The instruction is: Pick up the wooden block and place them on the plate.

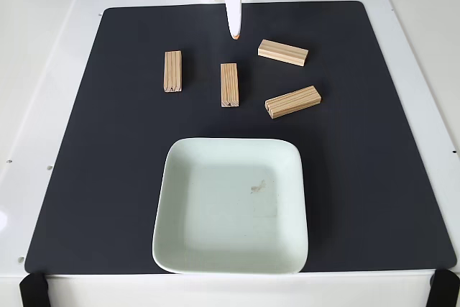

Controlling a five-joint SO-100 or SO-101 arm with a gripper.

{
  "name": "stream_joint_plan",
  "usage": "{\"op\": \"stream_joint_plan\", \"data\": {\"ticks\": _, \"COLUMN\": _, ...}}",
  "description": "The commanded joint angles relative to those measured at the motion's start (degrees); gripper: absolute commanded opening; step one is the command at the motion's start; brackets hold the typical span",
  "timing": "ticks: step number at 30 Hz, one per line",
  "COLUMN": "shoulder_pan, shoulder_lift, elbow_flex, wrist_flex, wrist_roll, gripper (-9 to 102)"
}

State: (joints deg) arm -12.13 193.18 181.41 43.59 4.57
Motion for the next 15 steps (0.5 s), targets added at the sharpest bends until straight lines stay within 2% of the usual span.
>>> {"op": "stream_joint_plan", "data": {"ticks": 1, "shoulder_pan": 0.3, "shoulder_lift": -0.1, "elbow_flex": 0.3, "wrist_flex": -0.8, "wrist_roll": 0.4, "gripper": -1}}
{"op": "stream_joint_plan", "data": {"ticks": 15, "shoulder_pan": 0.0, "shoulder_lift": -0.1, "elbow_flex": 0.3, "wrist_flex": -0.8, "wrist_roll": -0.1, "gripper": -1}}
